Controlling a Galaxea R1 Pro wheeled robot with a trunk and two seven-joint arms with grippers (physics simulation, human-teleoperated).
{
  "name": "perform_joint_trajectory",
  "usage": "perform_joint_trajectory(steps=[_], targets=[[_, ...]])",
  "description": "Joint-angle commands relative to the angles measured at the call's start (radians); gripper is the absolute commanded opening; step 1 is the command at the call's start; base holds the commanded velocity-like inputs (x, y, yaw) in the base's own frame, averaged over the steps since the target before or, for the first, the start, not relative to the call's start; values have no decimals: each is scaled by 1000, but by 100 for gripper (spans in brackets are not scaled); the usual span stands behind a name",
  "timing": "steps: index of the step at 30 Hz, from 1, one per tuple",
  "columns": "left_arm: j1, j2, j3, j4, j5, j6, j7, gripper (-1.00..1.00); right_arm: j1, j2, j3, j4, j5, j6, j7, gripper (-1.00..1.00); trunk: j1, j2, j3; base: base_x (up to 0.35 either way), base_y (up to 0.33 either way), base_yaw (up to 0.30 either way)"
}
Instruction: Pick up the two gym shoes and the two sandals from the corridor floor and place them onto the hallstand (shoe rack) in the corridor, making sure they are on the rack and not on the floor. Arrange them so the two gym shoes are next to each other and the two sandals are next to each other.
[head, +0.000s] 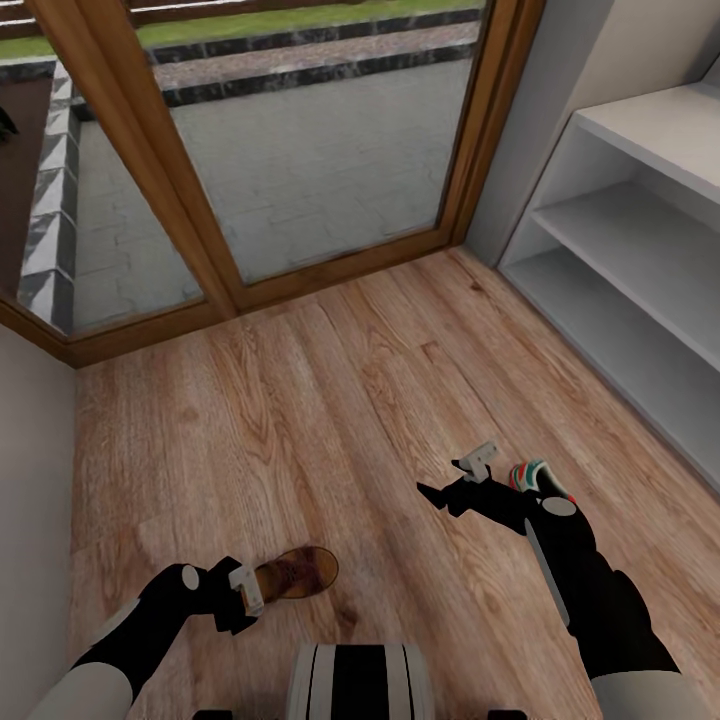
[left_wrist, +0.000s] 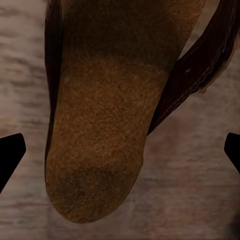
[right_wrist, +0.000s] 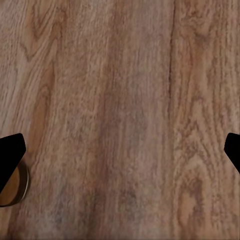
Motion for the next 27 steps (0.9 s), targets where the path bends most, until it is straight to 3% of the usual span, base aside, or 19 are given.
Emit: perform_joint_trajectory(steps=[1, 4, 9, 27], targets=[[0, 1, -6, -2, 0, 8, -4, 100, 0, 0, 0, -2, 7, 3, 5, 100, 0, 0, -2, 0, 0, 0], [0, 1, -9, -3, -1, 8, -4, 100, 0, 0, 0, -2, 7, 3, 5, 100, 0, 0, -7, 0, 0, 0], [0, 2, -12, -2, -1, 8, -4, 100, 0, 0, 0, -2, 8, 3, 5, 100, 2, -1, -34, 0, 0, 0], [2, 11, -13, -8, -1, 9, -2, 100, 0, 0, 0, -2, 8, 3, 5, 100, 2, -1, -39, 0, 0, 0]])
